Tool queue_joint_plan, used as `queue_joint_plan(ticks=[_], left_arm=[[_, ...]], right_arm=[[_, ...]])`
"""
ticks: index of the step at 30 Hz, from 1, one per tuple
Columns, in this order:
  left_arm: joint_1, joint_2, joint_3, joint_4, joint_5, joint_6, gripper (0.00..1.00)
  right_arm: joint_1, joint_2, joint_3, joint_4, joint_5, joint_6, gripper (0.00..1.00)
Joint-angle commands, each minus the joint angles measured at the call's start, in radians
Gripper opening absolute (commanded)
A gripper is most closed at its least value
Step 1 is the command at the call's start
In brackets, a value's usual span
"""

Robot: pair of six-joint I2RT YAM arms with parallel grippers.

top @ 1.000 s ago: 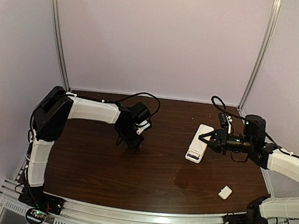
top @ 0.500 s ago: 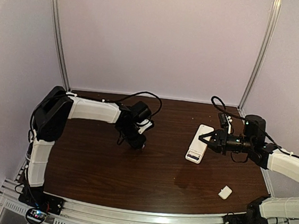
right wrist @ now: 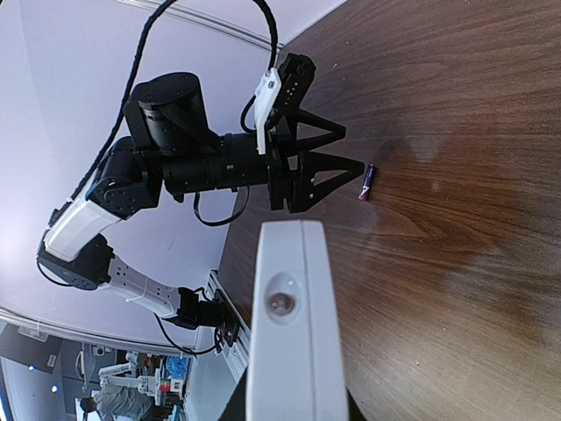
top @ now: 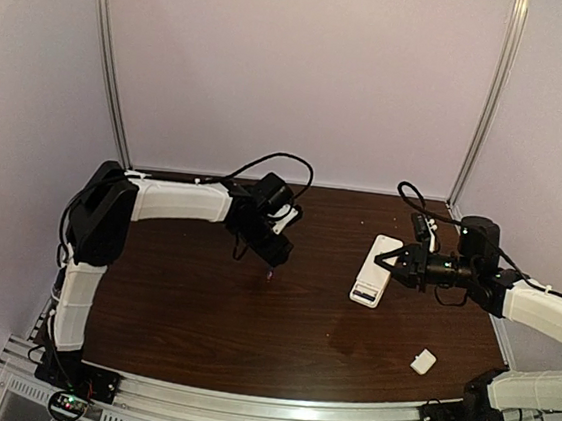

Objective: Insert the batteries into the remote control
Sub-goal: Adjust the battery at the center of the board, then move the battery to the center of the board.

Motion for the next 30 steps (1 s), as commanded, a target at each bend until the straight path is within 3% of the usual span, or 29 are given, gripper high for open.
queue_joint_plan(ticks=[1,10,17,30], left_arm=[[0.001,0.067,0.047,-0.001,-0.043,-0.011,0.71],[0.001,0.127,0.087,-0.040,-0.097,0.003,0.70],[0.016,0.138,0.094,-0.119,-0.139,-0.013,0.63],[0.048,0.068,-0.028,-0.186,-0.182,-0.047,0.55]], right_arm=[[-0.008,-0.016,0.003,0.017,-0.014,-0.011,0.00],[-0.010,-0.018,0.000,0.018,-0.016,-0.011,0.00],[-0.010,-0.017,0.001,0.018,-0.019,-0.010,0.00],[-0.013,-0.017,0.004,0.019,-0.022,-0.011,0.00]])
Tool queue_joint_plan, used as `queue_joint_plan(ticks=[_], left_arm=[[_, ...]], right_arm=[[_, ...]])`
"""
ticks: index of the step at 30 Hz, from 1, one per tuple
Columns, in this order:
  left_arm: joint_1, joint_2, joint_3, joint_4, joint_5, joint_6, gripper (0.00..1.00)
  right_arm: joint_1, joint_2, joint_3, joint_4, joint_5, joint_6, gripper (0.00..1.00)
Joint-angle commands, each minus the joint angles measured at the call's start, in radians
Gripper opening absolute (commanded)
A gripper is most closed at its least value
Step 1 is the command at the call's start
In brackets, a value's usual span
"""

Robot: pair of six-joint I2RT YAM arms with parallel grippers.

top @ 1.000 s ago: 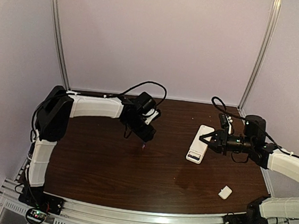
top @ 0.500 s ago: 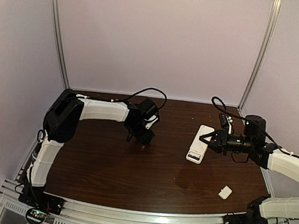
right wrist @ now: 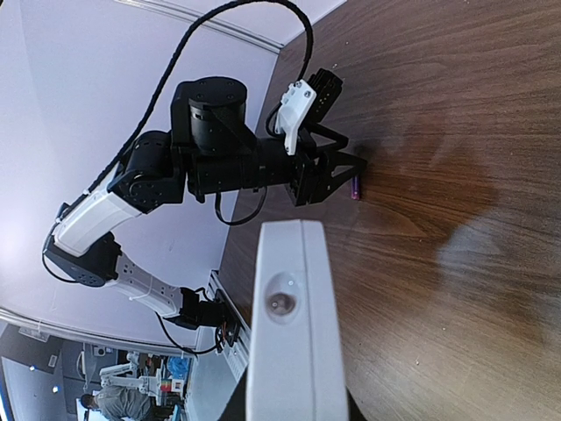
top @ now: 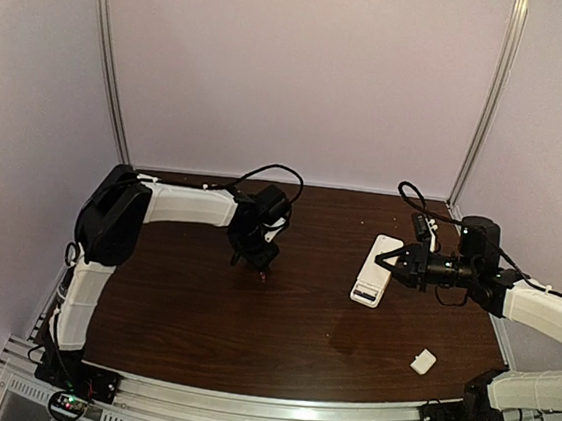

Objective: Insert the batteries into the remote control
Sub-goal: Move the battery to the center of the board.

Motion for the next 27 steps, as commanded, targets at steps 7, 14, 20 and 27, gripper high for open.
queue_joint_plan(ticks=[7,14,20,27], left_arm=[[0.043,-0.074,-0.147,-0.083,0.010,-0.029,0.46],[0.044,-0.145,-0.240,-0.077,0.054,-0.027,0.42],[0.071,-0.264,-0.316,-0.004,0.051,0.002,0.55],[0.071,-0.440,-0.414,0.012,0.200,0.308,0.71]], right_arm=[[-0.007,-0.021,0.004,0.016,-0.017,-0.013,0.00],[-0.009,-0.031,0.007,0.006,-0.015,-0.017,0.00],[-0.009,-0.032,0.007,0.008,-0.019,-0.017,0.00],[-0.010,-0.038,0.010,0.003,-0.023,-0.020,0.00]])
